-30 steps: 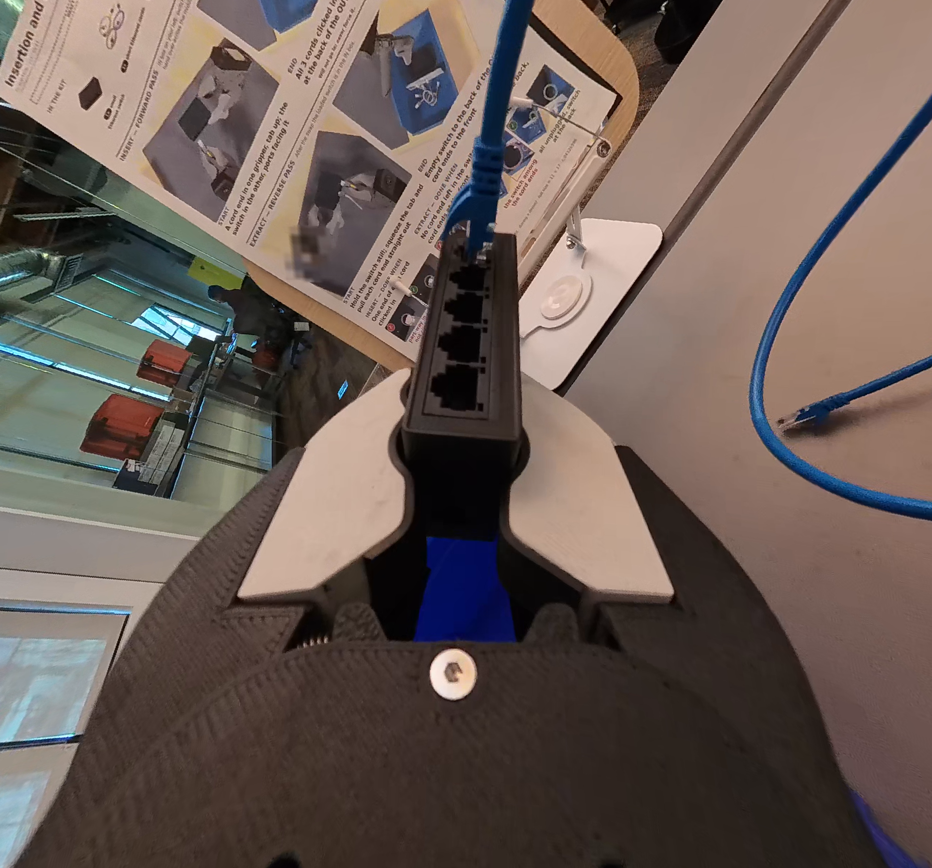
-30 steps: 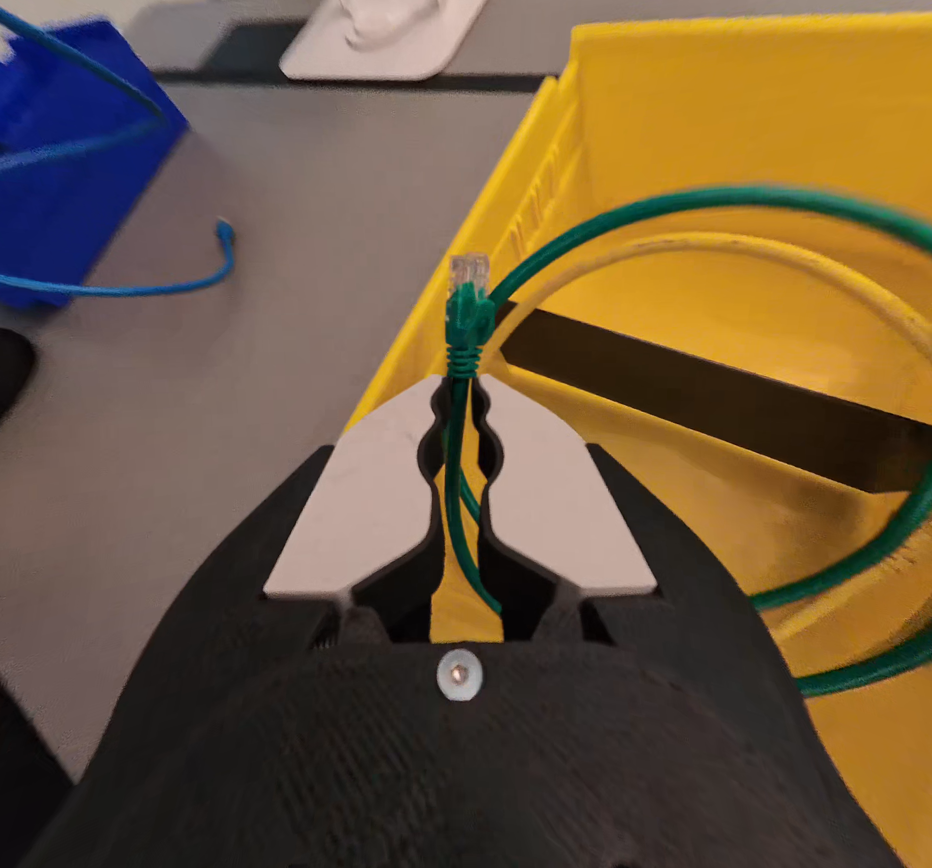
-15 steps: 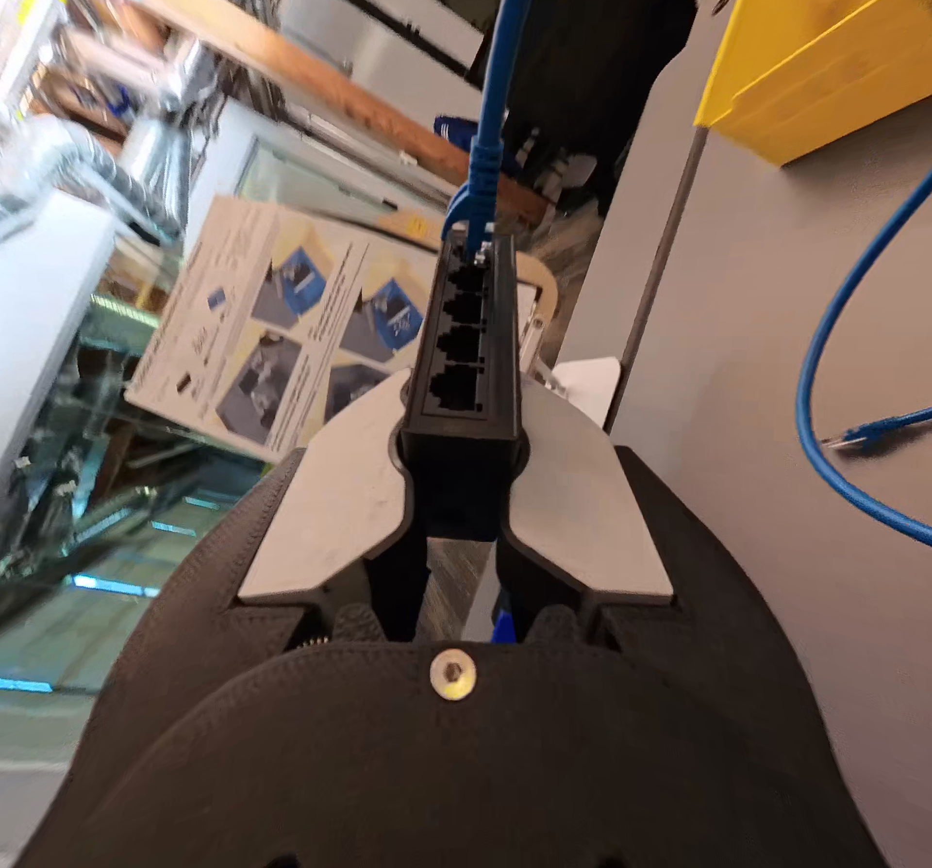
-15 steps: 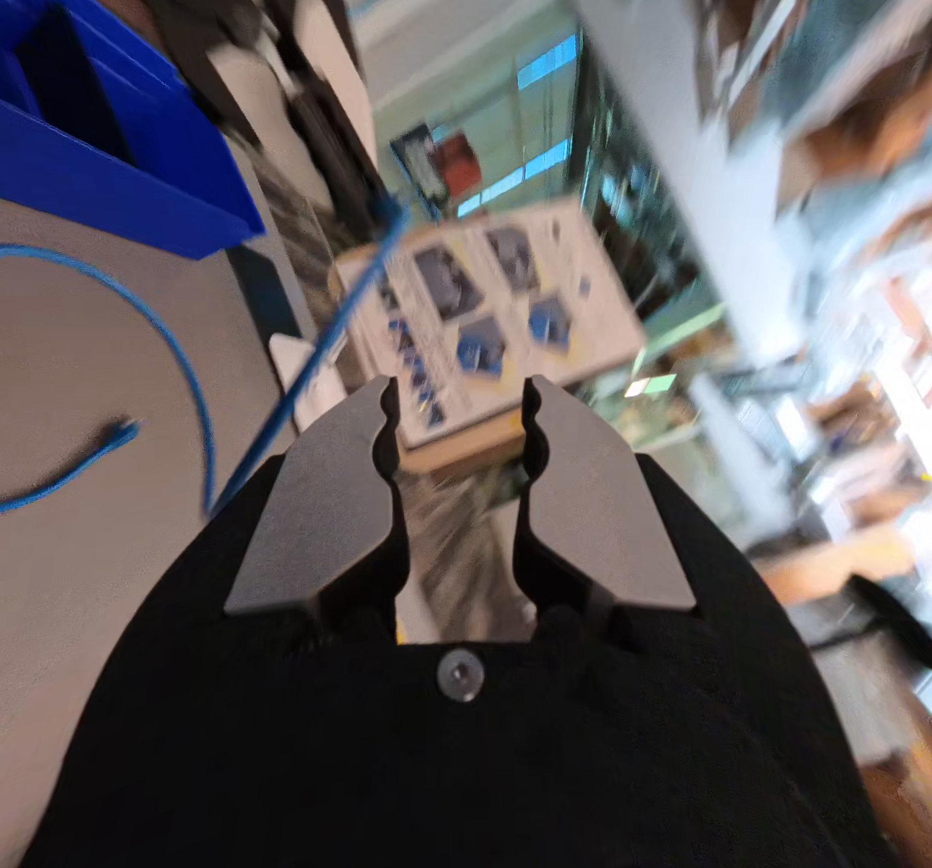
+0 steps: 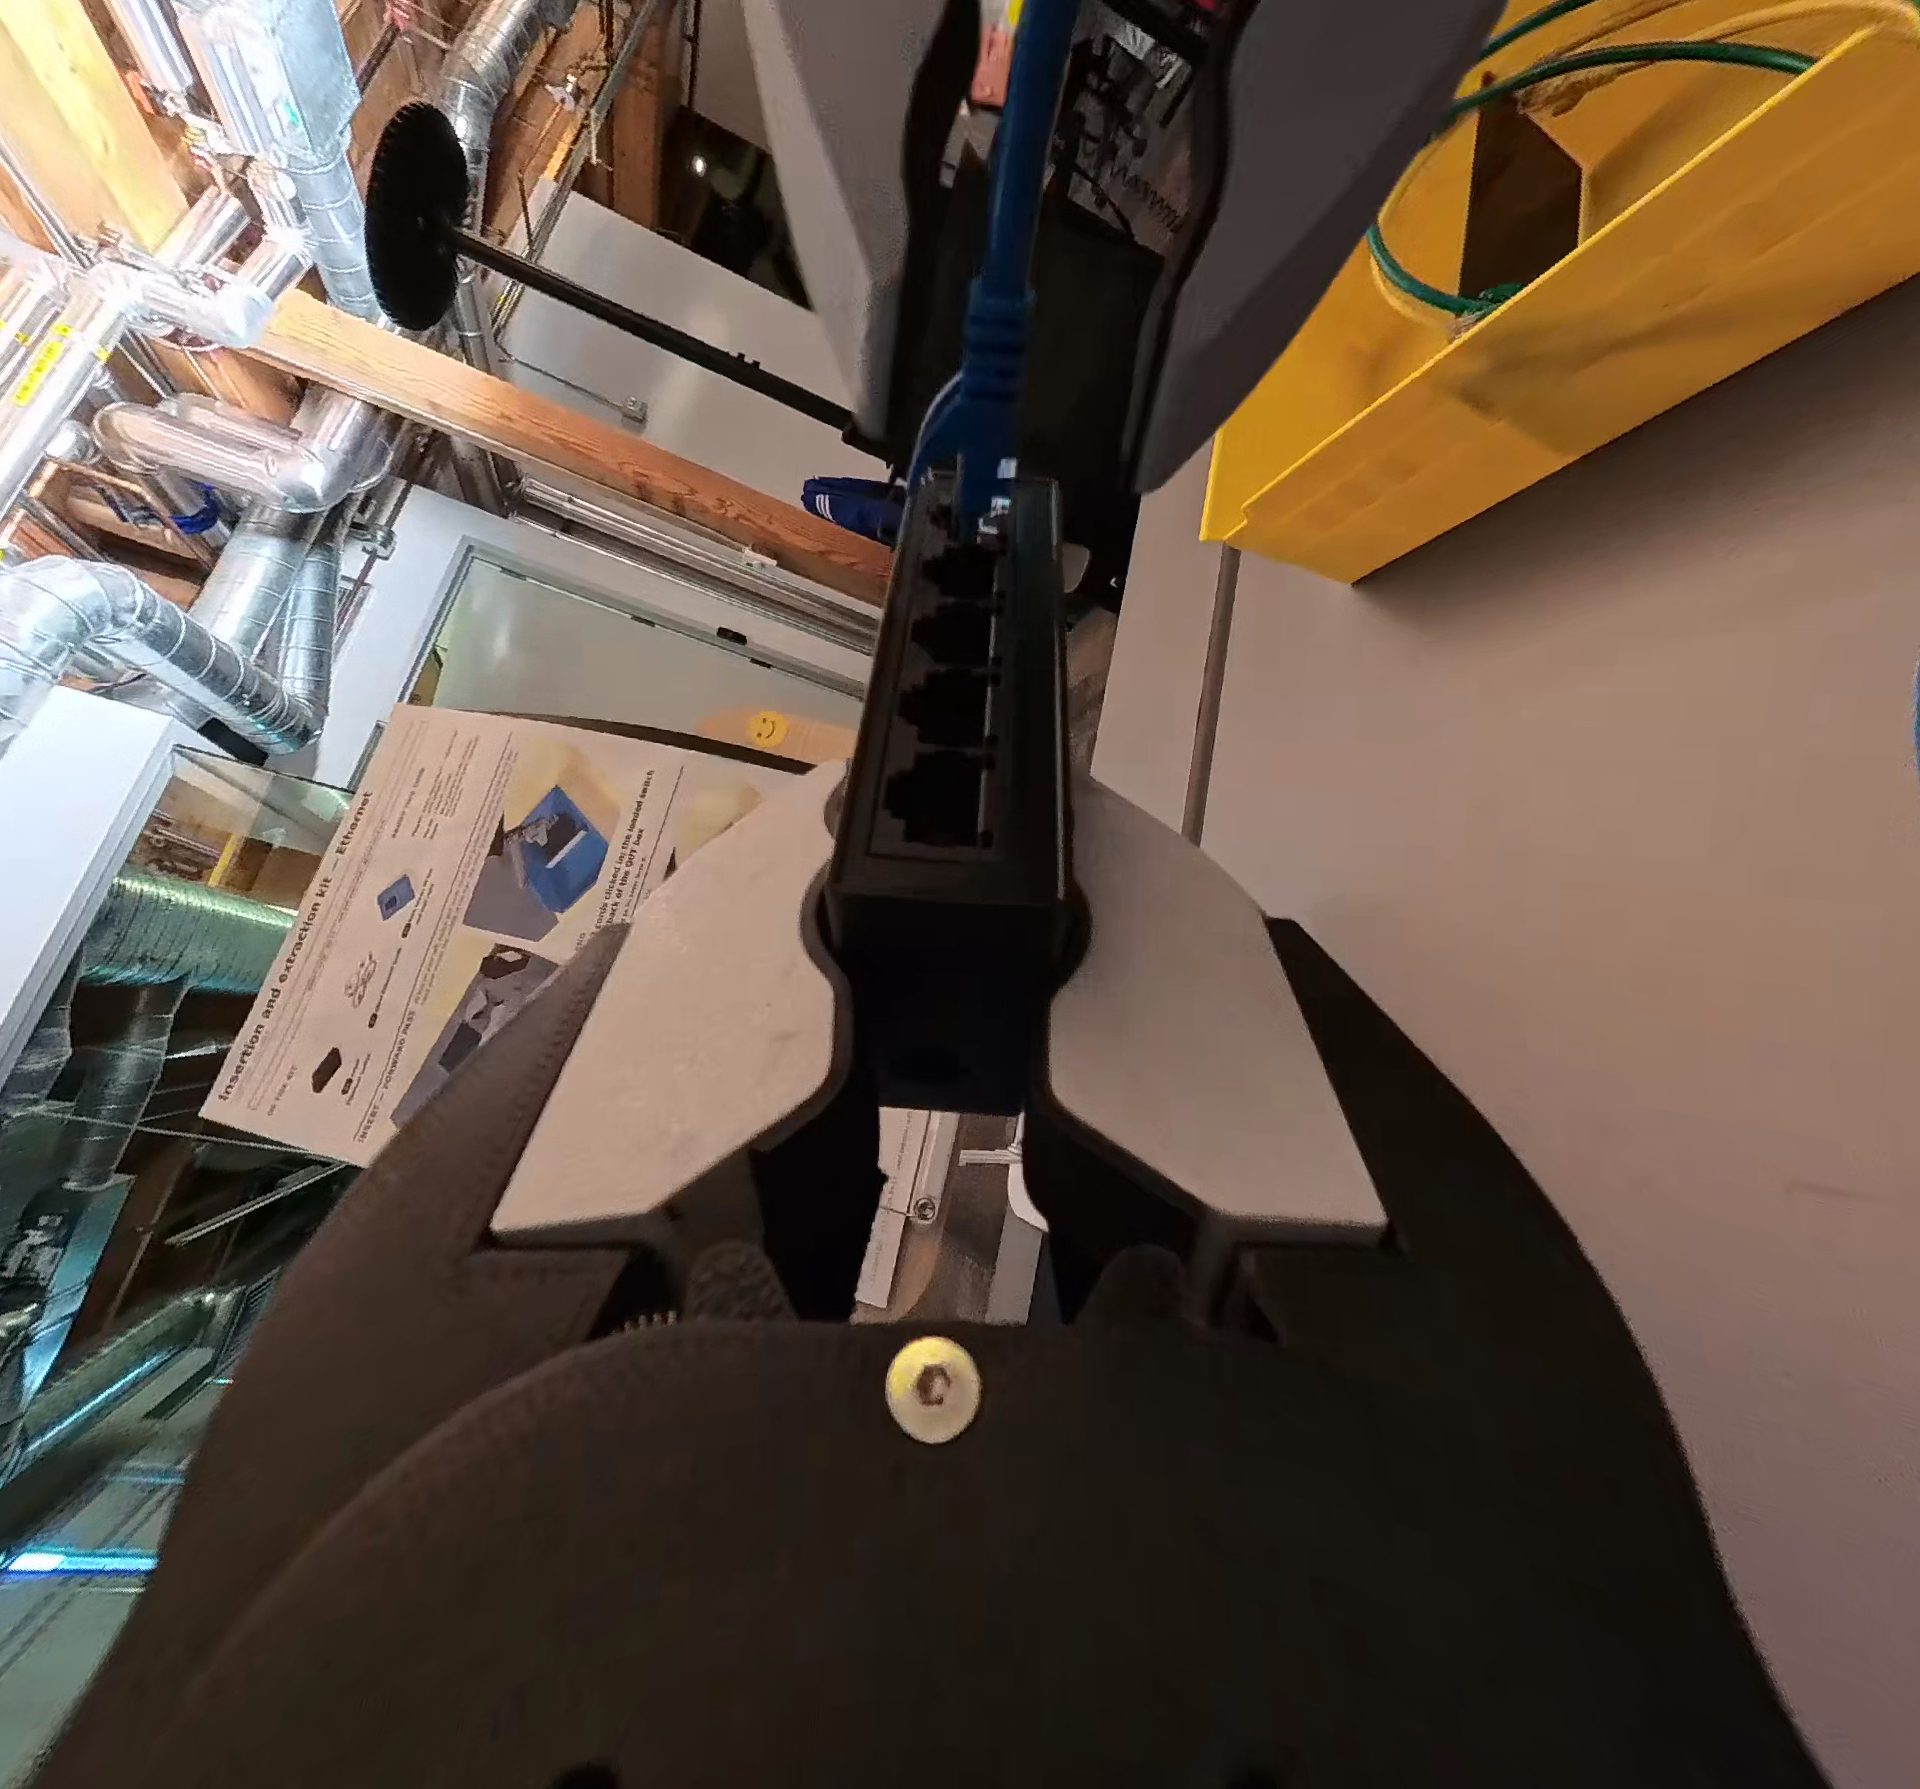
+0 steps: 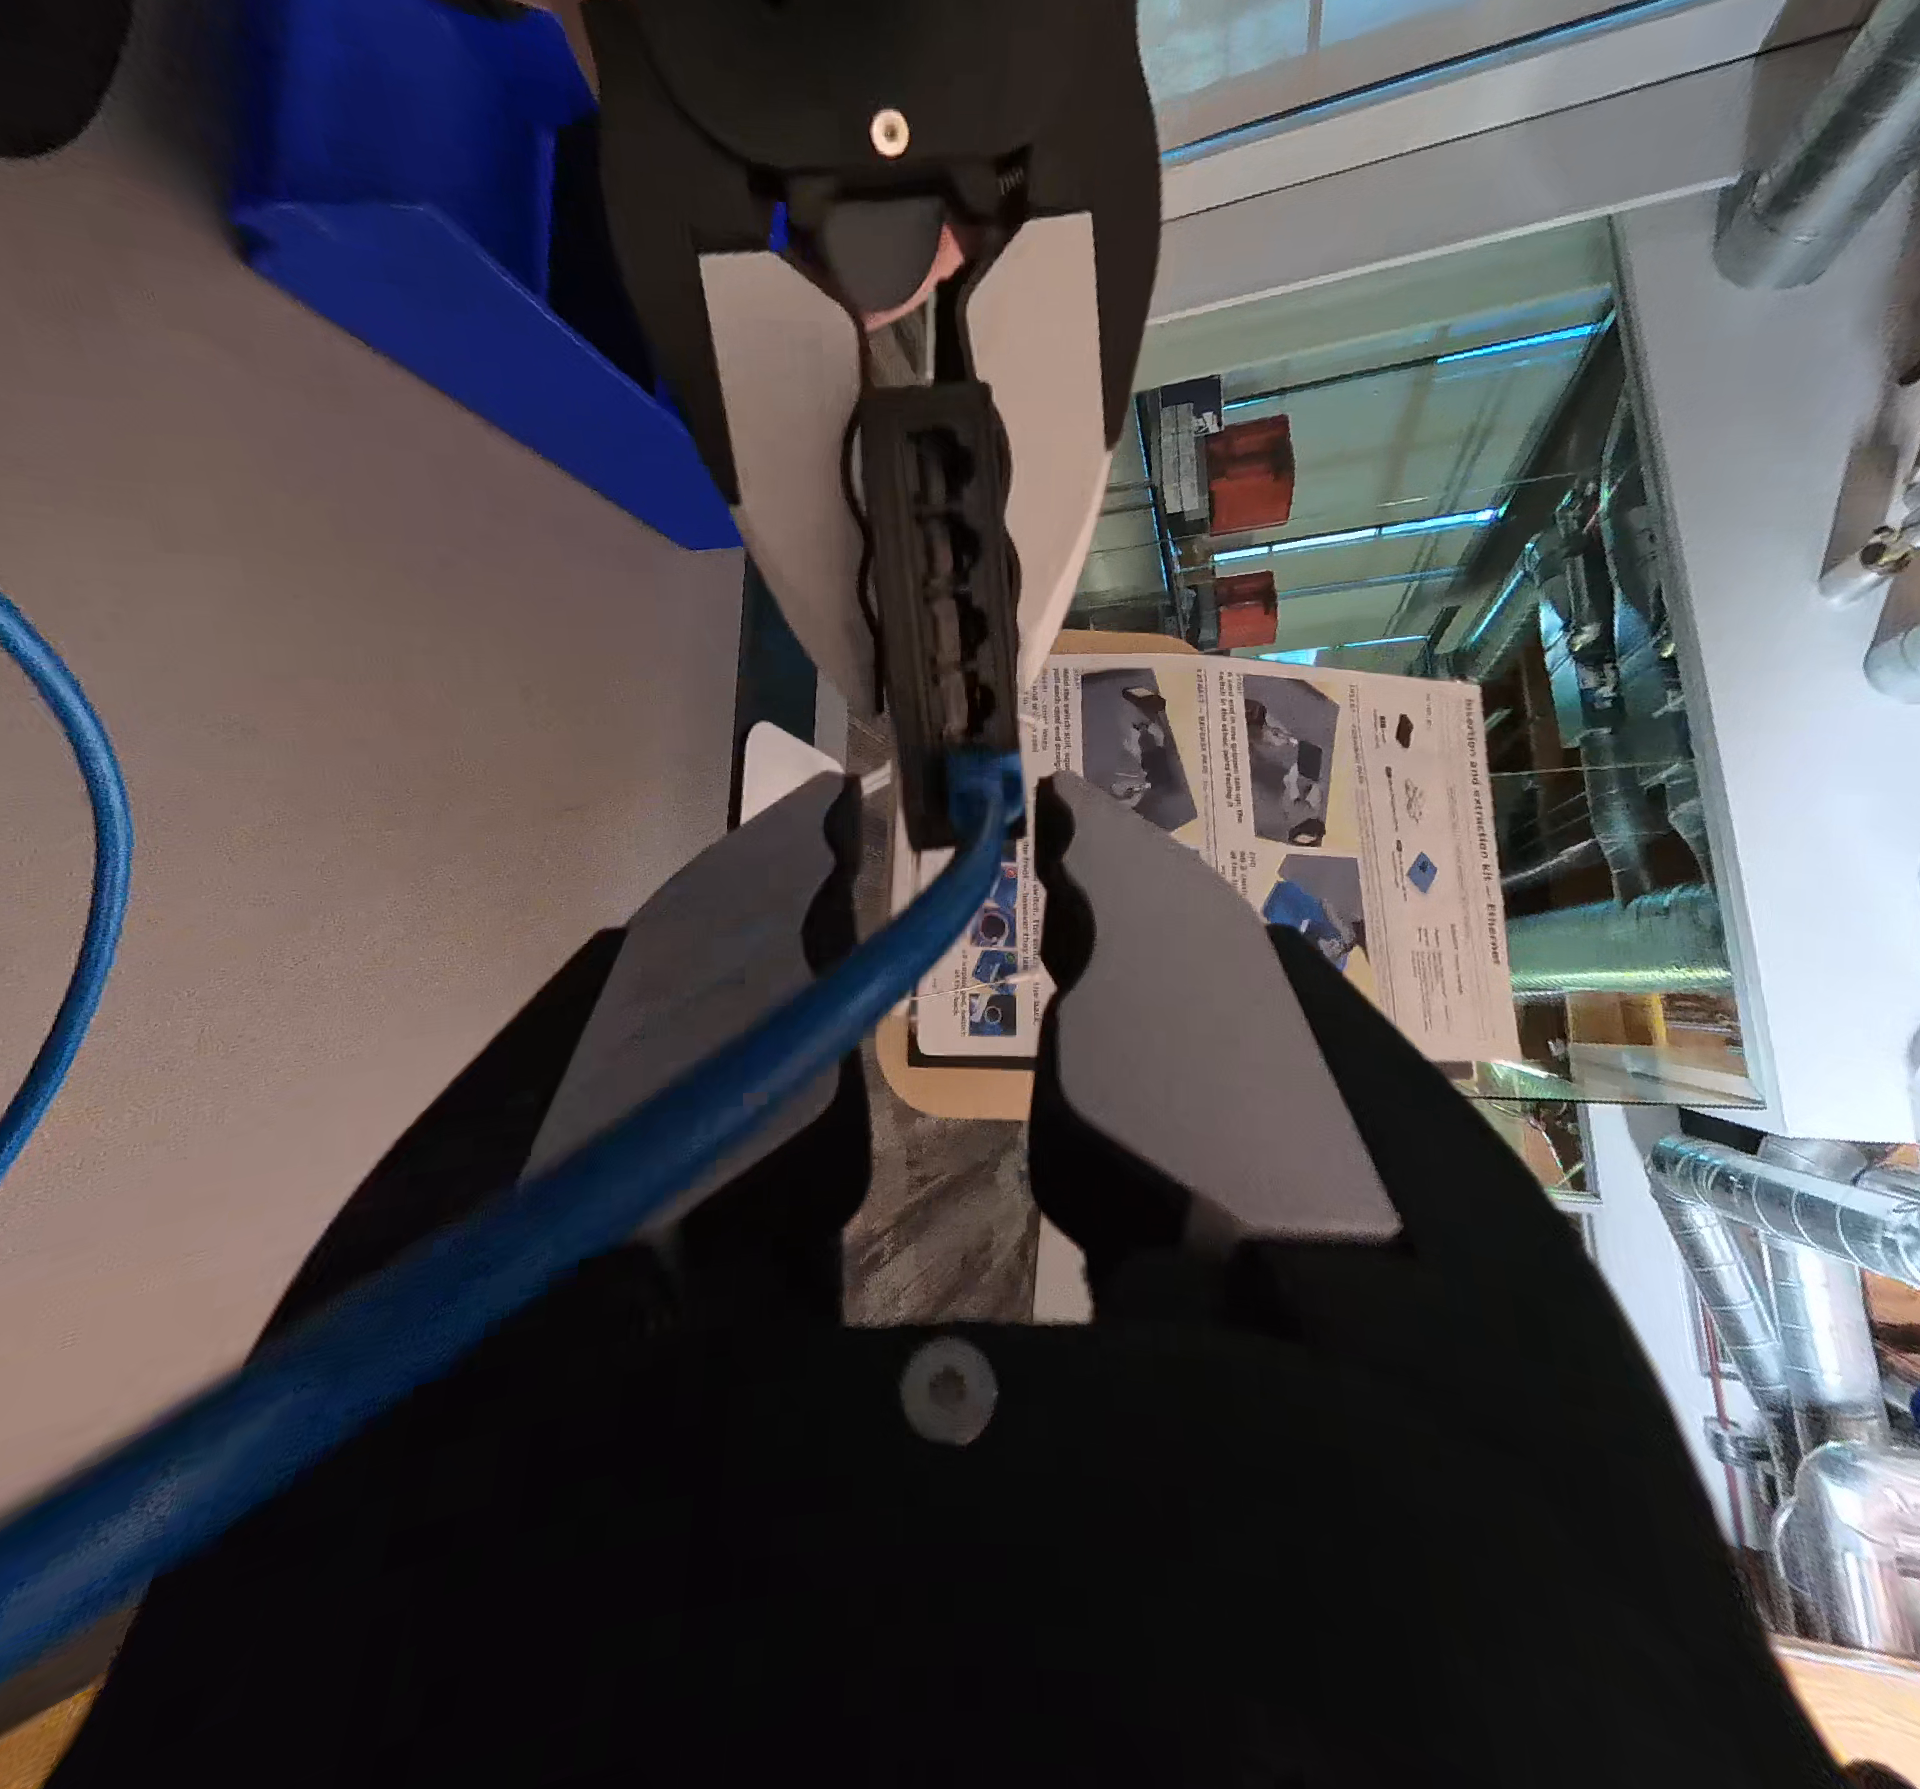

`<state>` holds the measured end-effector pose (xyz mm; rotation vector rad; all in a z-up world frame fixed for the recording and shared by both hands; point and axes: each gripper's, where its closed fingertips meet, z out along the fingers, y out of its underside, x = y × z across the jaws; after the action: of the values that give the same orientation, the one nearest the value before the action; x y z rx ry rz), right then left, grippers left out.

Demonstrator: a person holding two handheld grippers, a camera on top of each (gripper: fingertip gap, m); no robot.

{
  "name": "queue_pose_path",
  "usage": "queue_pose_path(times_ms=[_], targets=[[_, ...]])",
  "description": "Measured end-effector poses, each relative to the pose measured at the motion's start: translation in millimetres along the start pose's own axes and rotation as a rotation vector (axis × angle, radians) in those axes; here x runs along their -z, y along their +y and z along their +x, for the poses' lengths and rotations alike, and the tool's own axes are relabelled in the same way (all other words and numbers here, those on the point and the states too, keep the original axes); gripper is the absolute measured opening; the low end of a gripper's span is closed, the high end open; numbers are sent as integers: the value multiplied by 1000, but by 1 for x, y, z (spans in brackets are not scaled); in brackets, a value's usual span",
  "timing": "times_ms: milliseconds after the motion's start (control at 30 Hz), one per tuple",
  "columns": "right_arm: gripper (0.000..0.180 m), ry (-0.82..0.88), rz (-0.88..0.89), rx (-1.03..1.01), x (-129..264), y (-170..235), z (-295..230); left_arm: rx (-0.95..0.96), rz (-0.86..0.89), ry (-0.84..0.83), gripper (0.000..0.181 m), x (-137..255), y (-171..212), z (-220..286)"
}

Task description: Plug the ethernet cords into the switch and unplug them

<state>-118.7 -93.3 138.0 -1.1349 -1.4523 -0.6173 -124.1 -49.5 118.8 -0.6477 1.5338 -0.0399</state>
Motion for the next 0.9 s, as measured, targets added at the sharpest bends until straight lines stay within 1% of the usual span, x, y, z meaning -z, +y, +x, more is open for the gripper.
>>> queue_pose_path(times_ms=[33, 67, 100, 367, 533, 767, 900], targets=[[30, 8, -5, 5, -3, -1, 1, -4, 0, 3, 29, 0, -1, 1], [21, 12, -14, 18, -5, -1, 2, -6, -3, 10, 29, -1, -2, 3], [16, 20, -28, 36, -6, -1, 3, -7, -11, 10, 29, -1, -1, 3], [16, 47, -75, 86, -5, 1, 4, 5, -23, 17, 30, -1, -1, 4], [16, 59, -92, 77, -4, 3, 5, 1, -43, 13, 30, 0, 1, 3], [15, 39, -140, 141, -10, 8, 2, -27, -77, 7, 30, -2, 5, 4], [15, -10, -180, 168, -10, 10, -3, -40, -83, 30, 29, -3, 5, 9]])
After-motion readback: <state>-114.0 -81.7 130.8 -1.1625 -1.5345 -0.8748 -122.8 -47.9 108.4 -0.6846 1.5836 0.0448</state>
